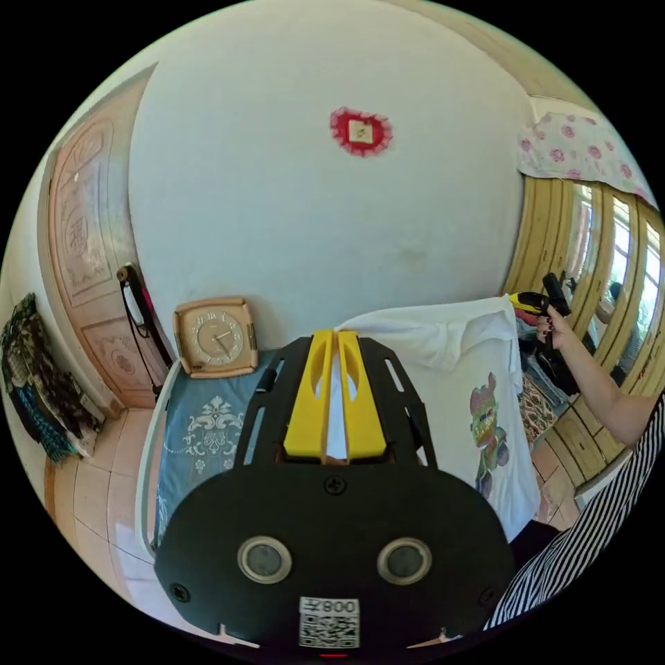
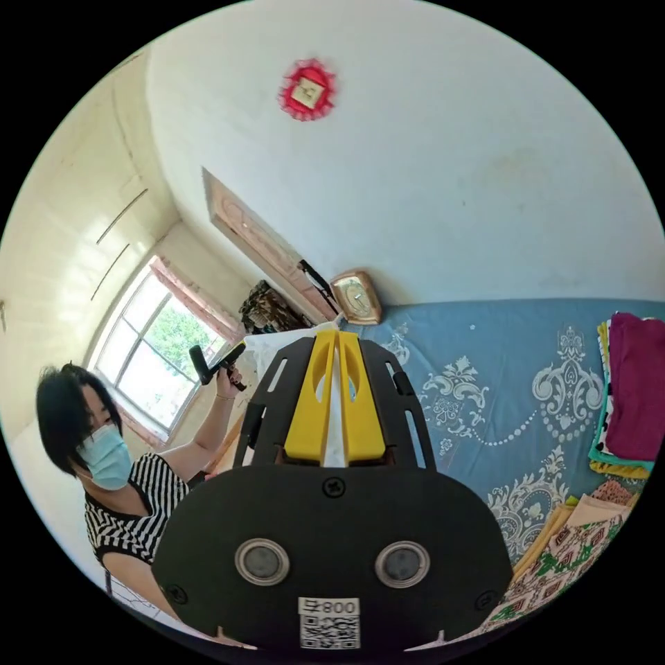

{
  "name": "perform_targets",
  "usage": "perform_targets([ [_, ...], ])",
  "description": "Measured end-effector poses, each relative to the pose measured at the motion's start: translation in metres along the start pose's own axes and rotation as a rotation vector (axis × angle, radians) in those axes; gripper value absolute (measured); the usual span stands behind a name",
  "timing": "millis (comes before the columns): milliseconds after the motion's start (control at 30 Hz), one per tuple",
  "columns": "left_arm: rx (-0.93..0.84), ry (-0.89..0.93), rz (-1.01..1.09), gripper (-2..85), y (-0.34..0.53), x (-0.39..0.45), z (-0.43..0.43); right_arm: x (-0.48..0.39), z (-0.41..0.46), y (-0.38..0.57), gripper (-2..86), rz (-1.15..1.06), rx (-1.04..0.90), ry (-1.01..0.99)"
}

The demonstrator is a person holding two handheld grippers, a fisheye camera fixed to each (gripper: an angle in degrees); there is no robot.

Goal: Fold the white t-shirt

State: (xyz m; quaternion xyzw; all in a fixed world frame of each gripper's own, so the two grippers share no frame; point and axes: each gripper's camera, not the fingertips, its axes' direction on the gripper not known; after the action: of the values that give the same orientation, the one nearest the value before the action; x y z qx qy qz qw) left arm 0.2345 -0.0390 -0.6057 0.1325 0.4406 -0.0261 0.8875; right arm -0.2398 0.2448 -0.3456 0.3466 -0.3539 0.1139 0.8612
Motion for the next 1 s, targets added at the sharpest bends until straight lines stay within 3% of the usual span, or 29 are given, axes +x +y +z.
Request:
perform_targets([
  [167,-0.248,-0.036,-0.18,2.8,-0.022,-0.084,0.183,0.213,0.094,-0.062,1.1,0.328,-0.107,0.105],
  [300,-0.447,-0.062,-0.276,5.9,0.002,-0.143,0.278,0.301,0.115,-0.054,2.3,0.43,-0.129,0.147],
  [567,-0.43,-0.026,-0.37,7.8,0.042,-0.257,0.256,0.33,0.138,-0.027,7.0,0.12,-0.352,0.404],
  [767,-0.46,-0.04,-0.58,8.0,0.065,-0.357,0.245,0.339,0.166,-0.036,8.2,-0.126,-0.533,0.64],
  [867,-0.465,0.0,-0.664,8.2,0.062,-0.397,0.257,0.362,0.168,-0.044,8.2,-0.149,-0.578,0.75],
  [1000,-0.496,0.049,-0.724,7.3,0.049,-0.438,0.283,0.392,0.155,-0.055,7.7,-0.106,-0.587,0.752],
])
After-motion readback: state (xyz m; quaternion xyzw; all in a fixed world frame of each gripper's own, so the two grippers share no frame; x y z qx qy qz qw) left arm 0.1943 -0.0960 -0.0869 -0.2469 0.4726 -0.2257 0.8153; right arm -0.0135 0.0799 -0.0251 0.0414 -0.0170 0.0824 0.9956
